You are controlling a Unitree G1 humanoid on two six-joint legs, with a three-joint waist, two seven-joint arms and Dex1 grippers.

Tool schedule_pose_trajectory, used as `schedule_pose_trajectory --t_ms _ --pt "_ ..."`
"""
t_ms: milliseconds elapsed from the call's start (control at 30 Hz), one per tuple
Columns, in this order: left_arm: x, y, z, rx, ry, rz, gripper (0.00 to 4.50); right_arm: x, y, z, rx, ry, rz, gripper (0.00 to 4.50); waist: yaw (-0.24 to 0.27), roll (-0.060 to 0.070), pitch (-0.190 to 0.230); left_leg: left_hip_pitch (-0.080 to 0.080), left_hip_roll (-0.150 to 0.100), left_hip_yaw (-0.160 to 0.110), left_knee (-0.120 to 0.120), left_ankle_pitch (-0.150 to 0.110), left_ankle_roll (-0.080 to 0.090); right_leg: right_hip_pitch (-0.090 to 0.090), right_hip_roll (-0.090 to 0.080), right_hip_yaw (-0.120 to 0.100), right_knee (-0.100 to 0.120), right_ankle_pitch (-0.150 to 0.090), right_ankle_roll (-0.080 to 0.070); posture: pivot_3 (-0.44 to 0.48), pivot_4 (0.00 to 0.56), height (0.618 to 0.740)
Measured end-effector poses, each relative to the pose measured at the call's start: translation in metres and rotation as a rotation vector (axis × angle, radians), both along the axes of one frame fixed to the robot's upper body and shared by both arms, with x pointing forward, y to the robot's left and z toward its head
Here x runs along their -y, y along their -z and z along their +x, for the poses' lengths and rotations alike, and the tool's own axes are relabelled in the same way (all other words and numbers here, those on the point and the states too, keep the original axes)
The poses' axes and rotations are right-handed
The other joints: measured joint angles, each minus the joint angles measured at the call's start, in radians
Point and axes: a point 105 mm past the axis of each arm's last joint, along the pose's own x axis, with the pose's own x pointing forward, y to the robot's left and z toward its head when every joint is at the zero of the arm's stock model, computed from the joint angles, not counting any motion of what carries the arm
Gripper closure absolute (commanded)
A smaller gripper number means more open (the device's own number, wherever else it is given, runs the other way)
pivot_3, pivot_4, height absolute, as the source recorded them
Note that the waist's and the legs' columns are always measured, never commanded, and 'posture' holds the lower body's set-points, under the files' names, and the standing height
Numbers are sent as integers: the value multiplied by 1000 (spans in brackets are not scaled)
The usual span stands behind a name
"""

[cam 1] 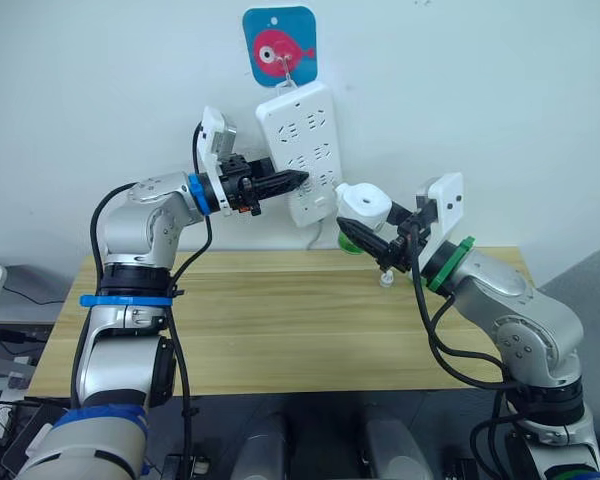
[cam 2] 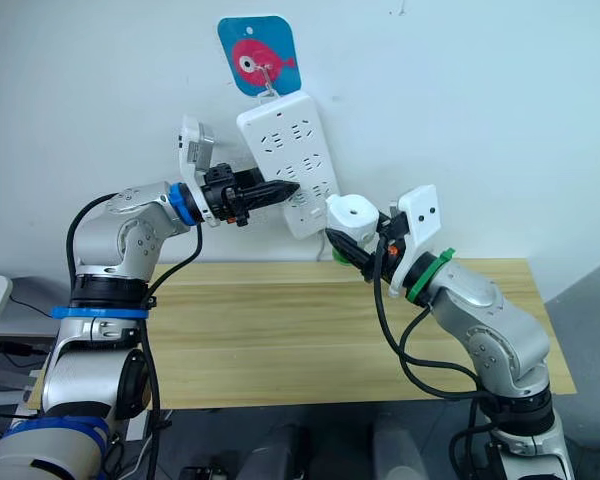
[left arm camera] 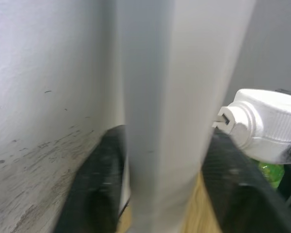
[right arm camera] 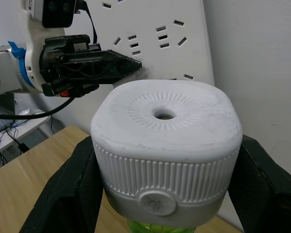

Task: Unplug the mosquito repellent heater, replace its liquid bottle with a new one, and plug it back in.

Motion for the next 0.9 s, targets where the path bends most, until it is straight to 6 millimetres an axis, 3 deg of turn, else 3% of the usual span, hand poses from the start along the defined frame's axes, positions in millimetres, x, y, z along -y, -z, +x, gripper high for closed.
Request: schedule_pose_trajectory --t_ms 900 --pt "0 0 1 -8 12 7 3191 -5 3 20 52 -35 -91 1436 6 0 0 0 0 0 0 0 0 0 0 0 -1 0 0 -104 222 740"
